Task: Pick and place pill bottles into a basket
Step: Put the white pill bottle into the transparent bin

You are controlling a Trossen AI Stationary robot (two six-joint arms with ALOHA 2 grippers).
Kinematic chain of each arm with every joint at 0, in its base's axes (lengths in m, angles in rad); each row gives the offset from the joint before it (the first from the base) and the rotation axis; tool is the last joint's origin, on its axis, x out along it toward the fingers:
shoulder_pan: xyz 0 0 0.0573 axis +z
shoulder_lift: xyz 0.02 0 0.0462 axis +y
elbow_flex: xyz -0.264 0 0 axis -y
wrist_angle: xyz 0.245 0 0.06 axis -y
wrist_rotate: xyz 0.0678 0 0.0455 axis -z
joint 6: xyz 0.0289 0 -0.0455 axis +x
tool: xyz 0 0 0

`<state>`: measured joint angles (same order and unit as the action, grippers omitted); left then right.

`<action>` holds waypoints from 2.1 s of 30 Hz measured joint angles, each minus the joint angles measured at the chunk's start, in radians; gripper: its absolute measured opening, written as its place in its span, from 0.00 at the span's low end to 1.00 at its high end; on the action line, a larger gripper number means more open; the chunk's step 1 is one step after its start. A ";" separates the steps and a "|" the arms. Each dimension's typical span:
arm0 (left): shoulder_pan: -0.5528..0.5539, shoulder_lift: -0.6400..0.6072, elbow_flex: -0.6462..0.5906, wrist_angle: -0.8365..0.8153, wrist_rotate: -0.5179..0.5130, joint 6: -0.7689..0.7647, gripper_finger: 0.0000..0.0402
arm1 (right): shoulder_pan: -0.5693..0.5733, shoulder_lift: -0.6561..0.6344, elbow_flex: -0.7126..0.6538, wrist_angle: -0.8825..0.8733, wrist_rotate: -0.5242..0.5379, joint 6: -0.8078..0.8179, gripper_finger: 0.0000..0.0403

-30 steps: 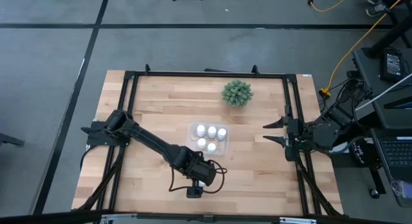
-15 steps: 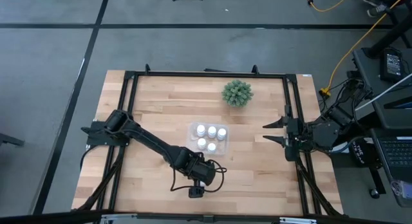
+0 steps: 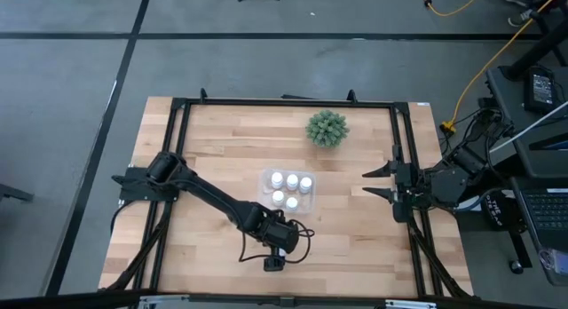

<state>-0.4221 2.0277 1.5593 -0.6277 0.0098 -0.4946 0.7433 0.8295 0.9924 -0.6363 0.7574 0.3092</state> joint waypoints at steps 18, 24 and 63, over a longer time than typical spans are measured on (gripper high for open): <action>-0.001 0.085 0.000 0.054 0.066 -0.056 0.93 | 0.000 -0.001 0.000 -0.021 -0.001 0.005 0.40; -0.001 0.085 0.000 0.048 0.073 -0.093 0.75 | 0.000 -0.001 0.000 -0.022 -0.001 0.000 0.40; 0.172 0.084 0.594 -0.713 -0.307 0.214 0.42 | -0.010 0.000 0.000 -0.047 0.009 -0.083 0.40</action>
<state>-0.2500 2.1113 2.1528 -1.3407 -0.2970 -0.2803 0.7331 0.8295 0.9924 -0.6830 0.7662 0.2261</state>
